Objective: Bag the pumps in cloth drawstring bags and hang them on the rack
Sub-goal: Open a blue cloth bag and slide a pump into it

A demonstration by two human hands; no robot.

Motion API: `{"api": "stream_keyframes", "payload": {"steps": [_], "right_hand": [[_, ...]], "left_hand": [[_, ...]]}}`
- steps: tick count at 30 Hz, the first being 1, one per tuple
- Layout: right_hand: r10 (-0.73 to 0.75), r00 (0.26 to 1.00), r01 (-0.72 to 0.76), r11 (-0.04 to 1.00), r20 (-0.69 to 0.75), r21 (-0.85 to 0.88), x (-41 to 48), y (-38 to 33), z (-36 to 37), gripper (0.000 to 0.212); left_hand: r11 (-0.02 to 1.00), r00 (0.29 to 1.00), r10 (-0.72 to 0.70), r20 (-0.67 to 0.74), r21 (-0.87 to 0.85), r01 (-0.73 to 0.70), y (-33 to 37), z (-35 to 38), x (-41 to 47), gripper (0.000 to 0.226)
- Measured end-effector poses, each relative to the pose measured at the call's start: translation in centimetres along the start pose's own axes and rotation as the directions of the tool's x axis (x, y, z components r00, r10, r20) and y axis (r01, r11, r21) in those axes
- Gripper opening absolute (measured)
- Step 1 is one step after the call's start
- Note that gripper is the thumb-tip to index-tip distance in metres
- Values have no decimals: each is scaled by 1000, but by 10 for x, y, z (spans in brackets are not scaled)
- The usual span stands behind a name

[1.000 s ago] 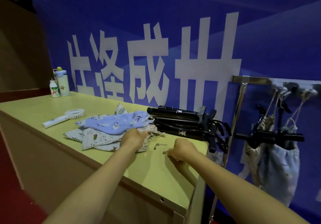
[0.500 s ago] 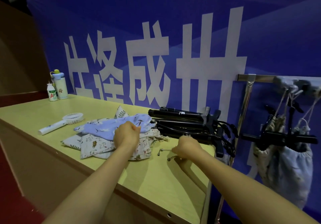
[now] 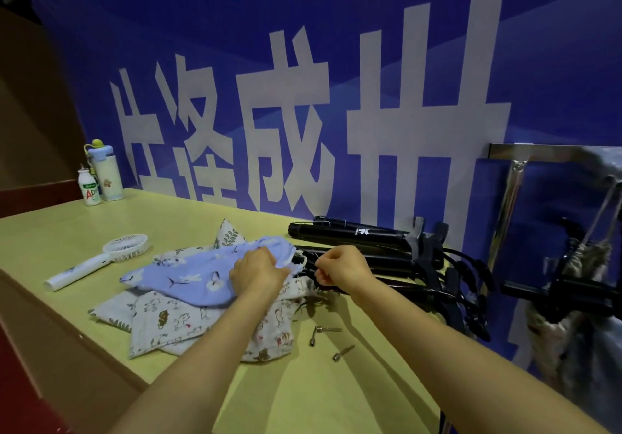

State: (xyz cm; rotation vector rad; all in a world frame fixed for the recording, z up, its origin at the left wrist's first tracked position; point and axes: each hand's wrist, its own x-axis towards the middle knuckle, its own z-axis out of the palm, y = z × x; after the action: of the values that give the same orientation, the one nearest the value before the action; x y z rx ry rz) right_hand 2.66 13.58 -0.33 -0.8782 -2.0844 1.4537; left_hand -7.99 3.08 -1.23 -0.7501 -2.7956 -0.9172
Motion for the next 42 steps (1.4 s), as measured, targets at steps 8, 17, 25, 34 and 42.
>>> {"api": "stream_keyframes", "payload": {"steps": [8,17,25,34,42], "right_hand": [[-176,984,160,930,20,330,13,-21,17,21],[-375,910,403,899,174,-170,0,-63,49,17],[-332,930,367,833,157,-414,-3,-68,54,20],[-509,842,539,801,178,-260,-4,-70,54,22],[-217,968,113,827,-127,-551,16,-7,-22,20]], "left_hand": [[914,979,-57,-196,-404,-28,-6,-28,13,34],[898,937,-44,-346,-424,-114,-2,-86,18,40],[901,921,30,-387,-389,-193,-7,-95,6,42],[900,913,16,-407,-393,-191,-3,-94,12,38],[925,939,-60,-339,-373,-75,3,-70,16,37]]}}
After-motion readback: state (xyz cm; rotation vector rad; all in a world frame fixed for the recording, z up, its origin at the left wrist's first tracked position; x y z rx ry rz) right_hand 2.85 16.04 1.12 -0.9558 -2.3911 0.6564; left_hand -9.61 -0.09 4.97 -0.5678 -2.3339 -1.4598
